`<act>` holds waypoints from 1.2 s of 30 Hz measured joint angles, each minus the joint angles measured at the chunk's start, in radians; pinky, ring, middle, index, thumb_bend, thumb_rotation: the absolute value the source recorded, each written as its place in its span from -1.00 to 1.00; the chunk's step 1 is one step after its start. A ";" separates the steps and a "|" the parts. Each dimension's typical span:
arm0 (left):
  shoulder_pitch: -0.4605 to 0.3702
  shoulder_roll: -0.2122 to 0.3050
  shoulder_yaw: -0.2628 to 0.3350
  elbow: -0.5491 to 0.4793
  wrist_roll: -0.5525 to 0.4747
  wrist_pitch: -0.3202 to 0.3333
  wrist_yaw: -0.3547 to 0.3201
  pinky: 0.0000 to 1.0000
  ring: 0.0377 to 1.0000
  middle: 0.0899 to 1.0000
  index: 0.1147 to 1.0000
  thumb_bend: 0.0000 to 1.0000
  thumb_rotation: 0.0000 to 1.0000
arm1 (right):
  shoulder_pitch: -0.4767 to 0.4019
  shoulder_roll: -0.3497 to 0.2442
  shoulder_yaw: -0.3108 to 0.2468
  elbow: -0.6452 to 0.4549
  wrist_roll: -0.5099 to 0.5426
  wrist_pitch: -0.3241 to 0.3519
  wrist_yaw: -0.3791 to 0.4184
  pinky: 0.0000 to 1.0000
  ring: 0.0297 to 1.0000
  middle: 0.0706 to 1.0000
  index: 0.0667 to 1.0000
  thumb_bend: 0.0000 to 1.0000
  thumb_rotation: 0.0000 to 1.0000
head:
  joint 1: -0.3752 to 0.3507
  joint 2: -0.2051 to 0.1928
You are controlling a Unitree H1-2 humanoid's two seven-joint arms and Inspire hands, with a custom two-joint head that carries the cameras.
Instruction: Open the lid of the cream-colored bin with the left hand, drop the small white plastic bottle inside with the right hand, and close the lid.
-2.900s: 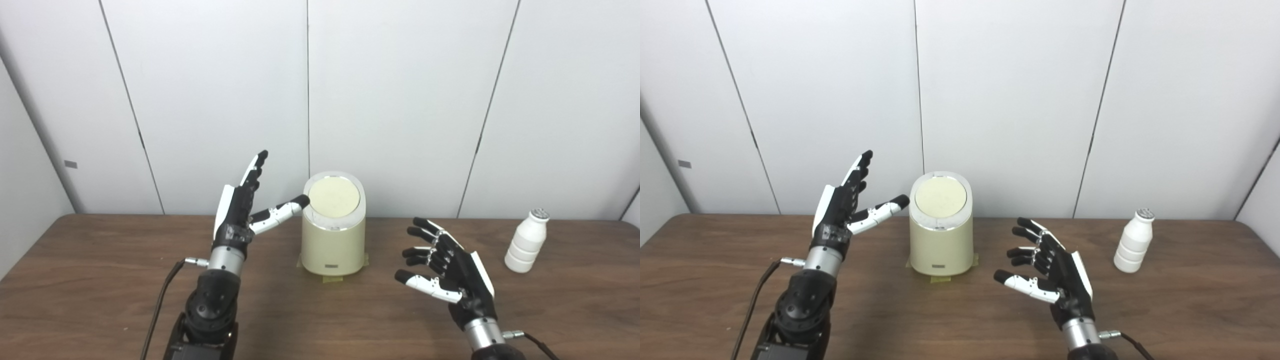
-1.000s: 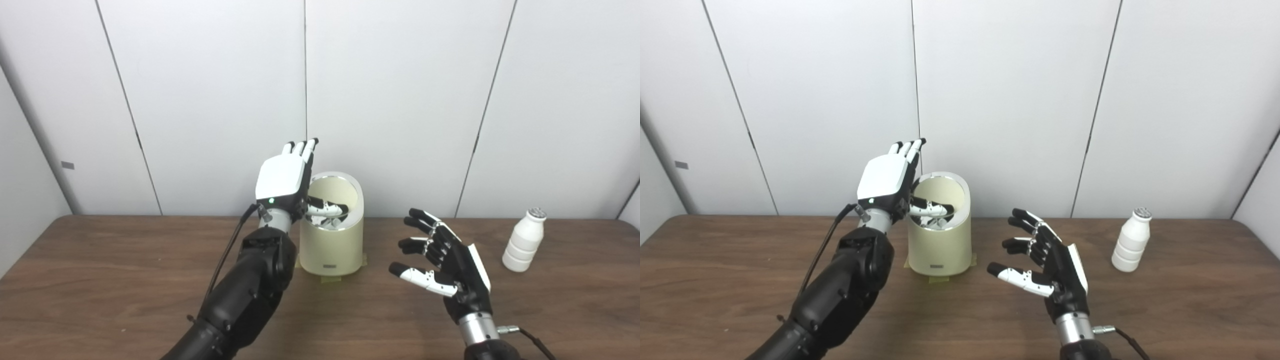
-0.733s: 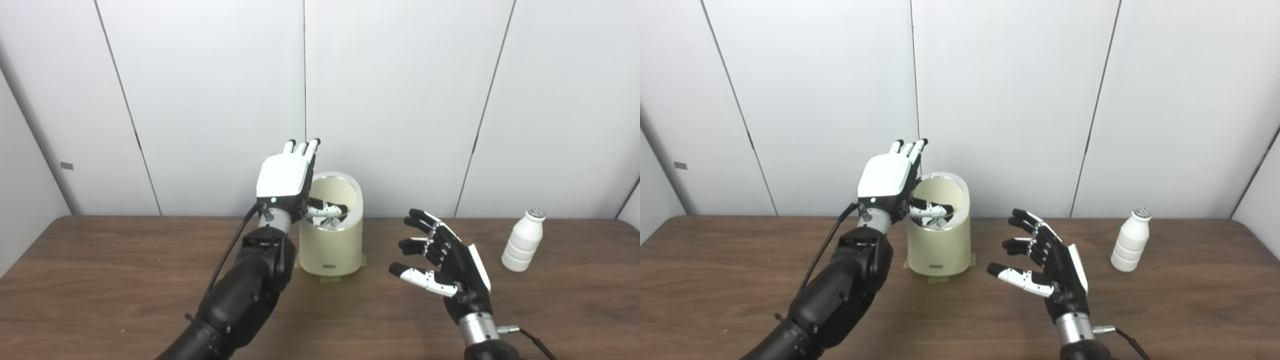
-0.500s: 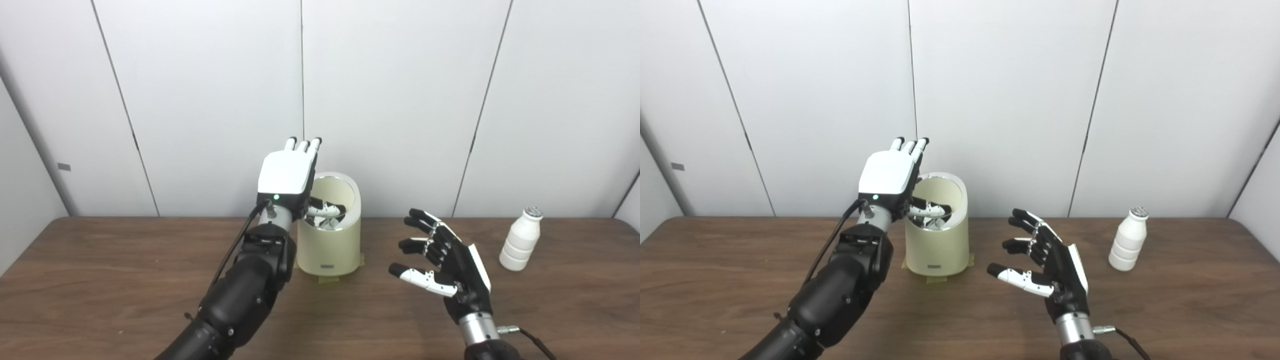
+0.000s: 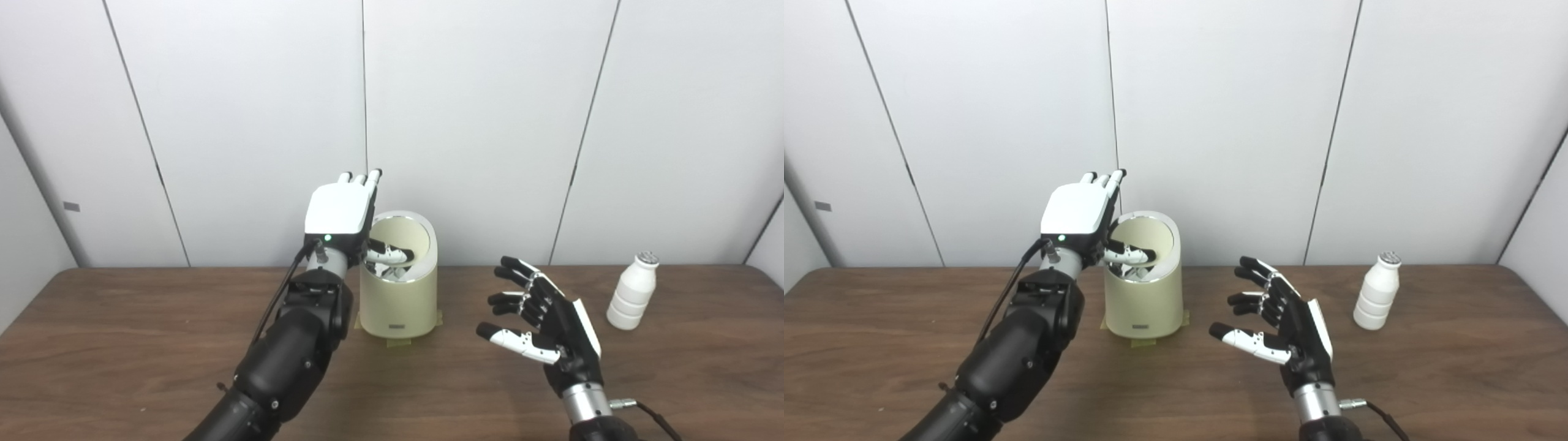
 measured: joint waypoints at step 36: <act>0.518 -0.078 0.493 -0.367 -1.056 -0.348 0.103 0.07 0.34 0.45 0.46 0.31 -0.54 | 0.000 -0.013 -0.003 -0.004 0.016 0.010 0.001 0.15 0.16 0.53 0.53 0.62 -0.65 | -0.005 -0.003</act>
